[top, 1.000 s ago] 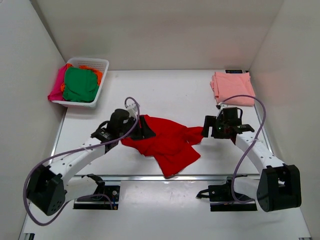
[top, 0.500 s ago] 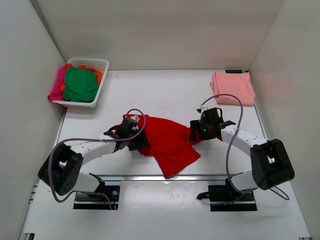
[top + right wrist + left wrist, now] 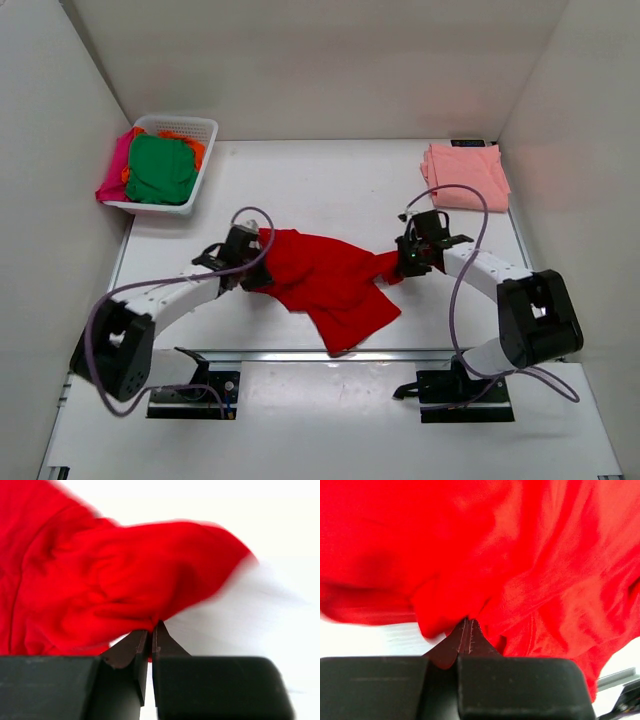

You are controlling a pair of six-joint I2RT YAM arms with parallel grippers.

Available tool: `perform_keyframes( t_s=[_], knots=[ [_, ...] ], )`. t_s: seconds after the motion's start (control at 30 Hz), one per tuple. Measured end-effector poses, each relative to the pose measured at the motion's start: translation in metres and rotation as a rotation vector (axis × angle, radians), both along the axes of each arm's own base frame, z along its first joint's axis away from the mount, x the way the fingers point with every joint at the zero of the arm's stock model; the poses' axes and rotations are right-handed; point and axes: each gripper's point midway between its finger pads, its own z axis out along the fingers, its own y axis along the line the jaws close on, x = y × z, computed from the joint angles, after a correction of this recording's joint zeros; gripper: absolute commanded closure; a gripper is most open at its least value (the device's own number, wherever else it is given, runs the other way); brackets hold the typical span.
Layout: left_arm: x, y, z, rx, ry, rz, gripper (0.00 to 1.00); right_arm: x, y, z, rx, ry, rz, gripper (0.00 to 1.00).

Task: Fold and stack the t-shirts
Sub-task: Flatten out the tshirt

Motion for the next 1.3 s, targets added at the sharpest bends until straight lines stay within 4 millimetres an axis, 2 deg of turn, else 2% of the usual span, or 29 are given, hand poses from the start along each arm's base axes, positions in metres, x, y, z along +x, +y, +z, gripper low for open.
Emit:
perform_keyframes(
  t_s=[0.07, 0.17, 0.23, 0.3, 0.37, 0.53, 0.63, 0.73, 0.87, 0.93, 1.03, 1.13, 1.17, 1.3],
  knots=[
    [0.014, 0.020, 0.026, -0.004, -0.051, 0.056, 1.00, 0.004, -0.015, 0.009, -0.001, -0.014, -0.047, 1.00],
    [0.044, 0.049, 0.083, -0.028, -0.193, 0.143, 1.00, 0.011, -0.038, 0.026, -0.001, -0.060, -0.115, 1.00],
    [0.057, 0.064, 0.115, -0.038, -0.275, 0.183, 1.00, 0.016, -0.050, 0.039, -0.003, -0.096, -0.147, 1.00],
    [0.062, 0.074, 0.137, -0.040, -0.333, 0.199, 1.00, 0.017, -0.054, 0.049, -0.006, -0.120, -0.158, 1.00],
    [0.060, 0.076, 0.142, -0.036, -0.345, 0.194, 1.00, 0.016, -0.055, 0.054, -0.007, -0.132, -0.155, 0.99],
    [0.050, 0.076, 0.139, -0.027, -0.317, 0.178, 1.00, 0.011, -0.059, 0.063, -0.009, -0.146, -0.156, 1.00],
    [0.048, 0.081, 0.151, -0.024, -0.358, 0.196, 1.00, 0.011, -0.064, 0.073, 0.002, -0.175, -0.171, 1.00],
    [0.052, 0.091, 0.178, -0.012, -0.424, 0.225, 1.00, 0.009, -0.067, 0.084, 0.016, -0.204, -0.180, 1.00],
    [0.072, 0.105, 0.235, 0.004, -0.543, 0.268, 1.00, 0.005, -0.064, 0.102, 0.042, -0.243, -0.170, 1.00],
    [0.081, 0.114, 0.260, 0.020, -0.592, 0.289, 1.00, 0.004, -0.063, 0.122, 0.063, -0.286, -0.165, 1.00],
    [0.093, 0.131, 0.295, 0.041, -0.646, 0.333, 1.00, 0.013, -0.069, 0.178, 0.115, -0.405, -0.181, 1.00],
    [0.111, 0.151, 0.343, 0.060, -0.704, 0.388, 1.00, 0.026, -0.084, 0.255, 0.159, -0.582, -0.207, 1.00],
    [0.119, 0.155, 0.366, 0.059, -0.743, 0.401, 1.00, 0.028, -0.090, 0.291, 0.164, -0.662, -0.214, 1.00],
    [0.132, 0.158, 0.458, 0.028, -0.911, 0.421, 1.00, 0.020, -0.084, 0.386, 0.188, -0.870, -0.166, 1.00]
  ],
)
